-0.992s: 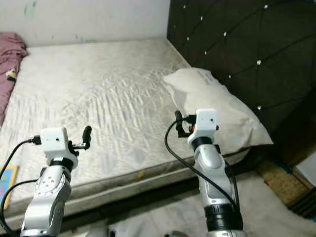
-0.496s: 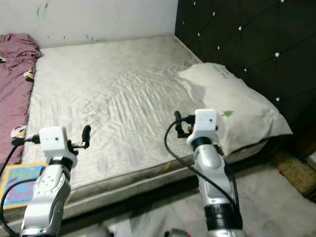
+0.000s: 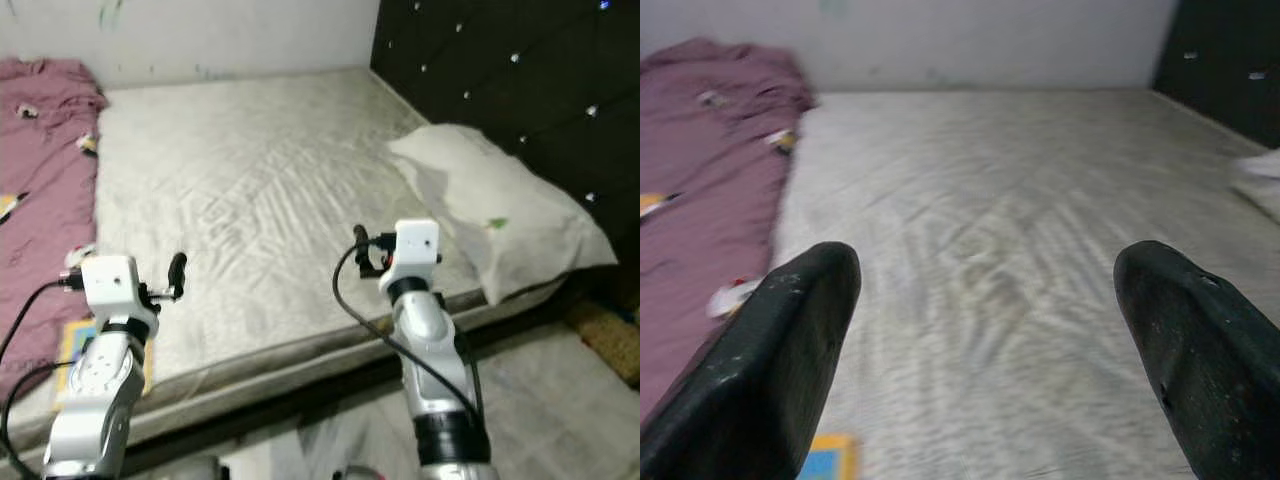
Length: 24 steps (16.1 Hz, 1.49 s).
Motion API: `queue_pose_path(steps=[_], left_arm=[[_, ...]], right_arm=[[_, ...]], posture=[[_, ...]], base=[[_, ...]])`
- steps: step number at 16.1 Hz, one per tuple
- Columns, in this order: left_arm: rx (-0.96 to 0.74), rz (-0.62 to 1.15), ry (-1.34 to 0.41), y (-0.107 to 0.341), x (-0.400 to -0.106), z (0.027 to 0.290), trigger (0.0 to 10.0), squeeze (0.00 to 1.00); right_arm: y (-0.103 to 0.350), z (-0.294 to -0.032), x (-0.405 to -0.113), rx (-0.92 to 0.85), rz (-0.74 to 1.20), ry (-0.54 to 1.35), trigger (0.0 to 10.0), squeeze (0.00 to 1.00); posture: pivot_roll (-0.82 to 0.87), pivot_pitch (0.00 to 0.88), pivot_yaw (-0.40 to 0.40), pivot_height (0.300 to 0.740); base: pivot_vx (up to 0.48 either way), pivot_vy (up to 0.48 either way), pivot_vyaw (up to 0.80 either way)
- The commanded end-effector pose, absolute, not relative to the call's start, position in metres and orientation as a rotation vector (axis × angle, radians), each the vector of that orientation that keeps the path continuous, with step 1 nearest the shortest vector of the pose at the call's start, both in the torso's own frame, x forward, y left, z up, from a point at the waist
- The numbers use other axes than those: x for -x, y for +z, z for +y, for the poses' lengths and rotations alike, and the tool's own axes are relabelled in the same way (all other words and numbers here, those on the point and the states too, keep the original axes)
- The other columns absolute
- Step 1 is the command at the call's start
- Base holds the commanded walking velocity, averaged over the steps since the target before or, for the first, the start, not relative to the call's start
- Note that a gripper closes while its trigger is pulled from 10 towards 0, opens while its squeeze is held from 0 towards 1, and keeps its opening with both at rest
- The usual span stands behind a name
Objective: Clean up the room
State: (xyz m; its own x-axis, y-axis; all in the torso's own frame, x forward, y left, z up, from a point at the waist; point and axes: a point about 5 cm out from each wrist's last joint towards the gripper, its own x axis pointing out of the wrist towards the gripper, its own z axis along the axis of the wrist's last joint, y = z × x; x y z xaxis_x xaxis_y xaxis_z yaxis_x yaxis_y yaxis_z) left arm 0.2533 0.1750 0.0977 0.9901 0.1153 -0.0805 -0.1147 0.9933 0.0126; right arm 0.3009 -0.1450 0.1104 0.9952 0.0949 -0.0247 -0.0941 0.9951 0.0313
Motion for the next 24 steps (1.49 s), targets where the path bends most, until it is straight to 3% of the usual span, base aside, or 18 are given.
queue_pose_path(steps=[1,7,19,24], left_arm=[[-0.016,0.071,0.124,0.1002,-0.2535,0.1793,10.0,0.00],[-0.045,0.042,0.083,0.1026,-0.2523,0.1763,10.0,0.00],[-0.036,0.030,0.074,0.1032,-0.2516,0.1764,10.0,0.00],[-0.042,0.072,0.117,0.0982,-0.2529,0.1772,10.0,0.00]], right_arm=[[0.1184,-0.1394,-0.3040,-0.029,-0.002,0.111,10.0,0.00],[0.1175,-0.1385,-0.3044,-0.022,-0.001,0.116,10.0,0.00],[0.1180,-0.1363,-0.3046,-0.012,-0.007,0.134,10.0,0.00],[0.1185,-0.1362,-0.3042,-0.010,-0.013,0.136,10.0,0.00]], posture=[[0.03,0.062,-0.046,0.740],[0.03,0.054,-0.045,0.740],[0.03,0.050,-0.046,0.740],[0.03,0.055,-0.046,0.740]], base=[[0.000,0.446,0.00],[0.000,0.074,0.00],[0.379,0.000,0.00],[0.055,0.000,0.00]])
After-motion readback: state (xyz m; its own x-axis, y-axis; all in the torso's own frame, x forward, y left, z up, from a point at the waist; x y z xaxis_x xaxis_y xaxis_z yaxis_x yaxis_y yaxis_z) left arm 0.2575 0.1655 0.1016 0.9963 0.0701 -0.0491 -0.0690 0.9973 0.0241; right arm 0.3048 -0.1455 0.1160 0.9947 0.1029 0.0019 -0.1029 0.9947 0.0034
